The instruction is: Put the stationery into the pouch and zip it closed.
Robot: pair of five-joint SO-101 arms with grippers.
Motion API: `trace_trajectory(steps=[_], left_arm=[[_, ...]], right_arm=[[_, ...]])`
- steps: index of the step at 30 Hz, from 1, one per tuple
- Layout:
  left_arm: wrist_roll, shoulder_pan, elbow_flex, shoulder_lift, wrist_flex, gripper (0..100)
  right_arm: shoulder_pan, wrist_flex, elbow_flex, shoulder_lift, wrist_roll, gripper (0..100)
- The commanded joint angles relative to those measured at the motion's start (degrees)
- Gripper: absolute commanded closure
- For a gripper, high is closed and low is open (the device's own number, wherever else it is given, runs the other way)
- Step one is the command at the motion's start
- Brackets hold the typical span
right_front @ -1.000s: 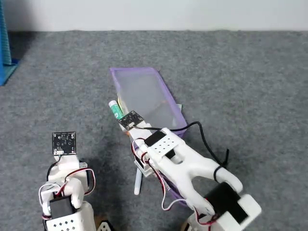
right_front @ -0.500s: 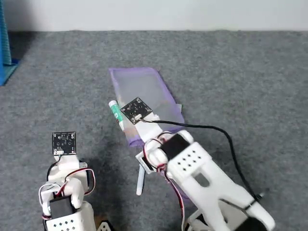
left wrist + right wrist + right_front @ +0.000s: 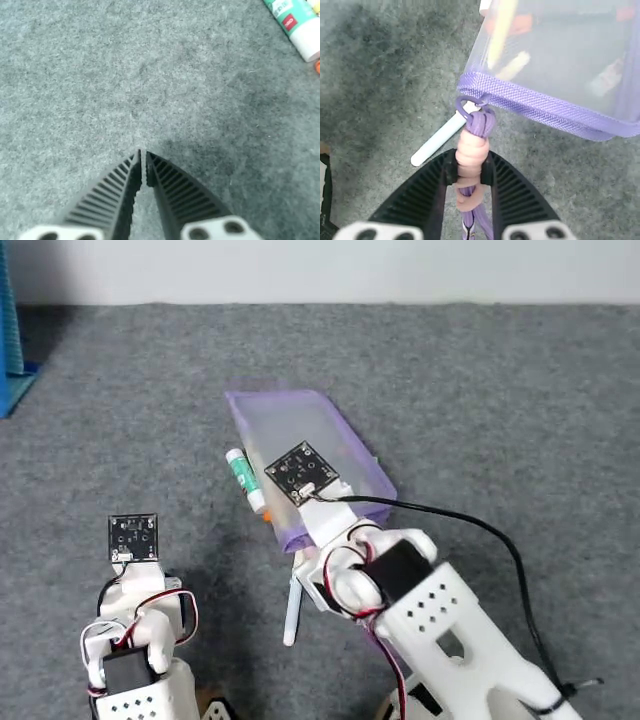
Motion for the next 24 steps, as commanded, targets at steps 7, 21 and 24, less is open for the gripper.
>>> trace_trajectory(steps=[7, 21, 24], left_arm=[[-0.6, -0.3, -5.1, -0.8, 0.6, 98], [2.8, 13.5, -22.6, -0.8, 7.0, 90], [9.8, 14.9, -23.1, -0.8, 6.4, 82]], right_arm=[[0.3, 0.1, -2.5, -8.8, 0.1, 99.1], [0.0, -0.6, -1.9, -16.4, 0.0, 99.1], [0.0, -1.2, -1.9, -17.0, 0.0, 99.1]])
